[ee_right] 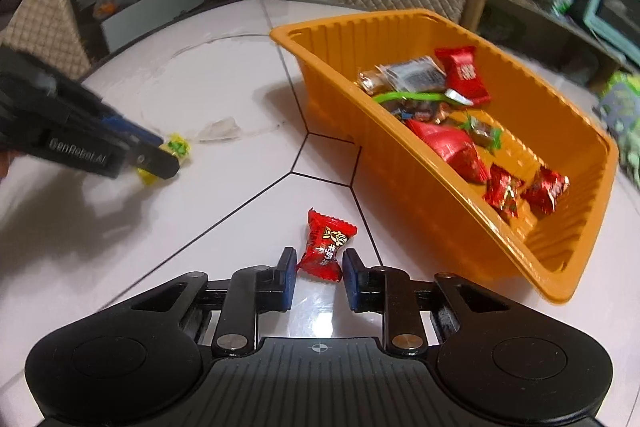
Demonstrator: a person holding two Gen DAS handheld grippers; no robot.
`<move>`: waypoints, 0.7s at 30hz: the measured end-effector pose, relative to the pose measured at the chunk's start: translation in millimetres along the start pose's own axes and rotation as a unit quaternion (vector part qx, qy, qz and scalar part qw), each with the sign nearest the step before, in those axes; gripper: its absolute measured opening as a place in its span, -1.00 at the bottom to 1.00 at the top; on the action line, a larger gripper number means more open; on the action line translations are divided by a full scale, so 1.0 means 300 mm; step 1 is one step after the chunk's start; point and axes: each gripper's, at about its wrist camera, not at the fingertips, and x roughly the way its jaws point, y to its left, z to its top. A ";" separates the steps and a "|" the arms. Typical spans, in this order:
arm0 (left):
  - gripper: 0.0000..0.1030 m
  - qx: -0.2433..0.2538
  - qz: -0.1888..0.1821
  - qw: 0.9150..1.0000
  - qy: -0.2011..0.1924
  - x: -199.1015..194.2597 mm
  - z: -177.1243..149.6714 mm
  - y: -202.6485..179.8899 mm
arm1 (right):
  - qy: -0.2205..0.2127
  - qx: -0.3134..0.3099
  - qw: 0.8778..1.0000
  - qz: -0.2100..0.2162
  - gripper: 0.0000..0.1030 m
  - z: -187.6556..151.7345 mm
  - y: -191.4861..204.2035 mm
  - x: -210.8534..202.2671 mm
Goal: Organize snacks
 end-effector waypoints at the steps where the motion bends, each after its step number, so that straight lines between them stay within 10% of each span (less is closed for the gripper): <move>1: -0.61 0.000 0.000 1.000 0.000 0.000 -0.001 0.001 | 0.002 0.015 1.000 0.003 -0.50 0.005 -0.007 -0.002; 16: -0.61 -0.002 -0.001 1.000 0.000 0.000 0.000 0.003 | 0.014 0.116 0.993 0.018 -0.33 0.056 -0.060 0.000; 21: -0.61 0.000 0.000 1.000 0.000 0.000 0.001 0.003 | 0.018 0.107 0.994 0.014 -0.55 0.055 -0.047 0.008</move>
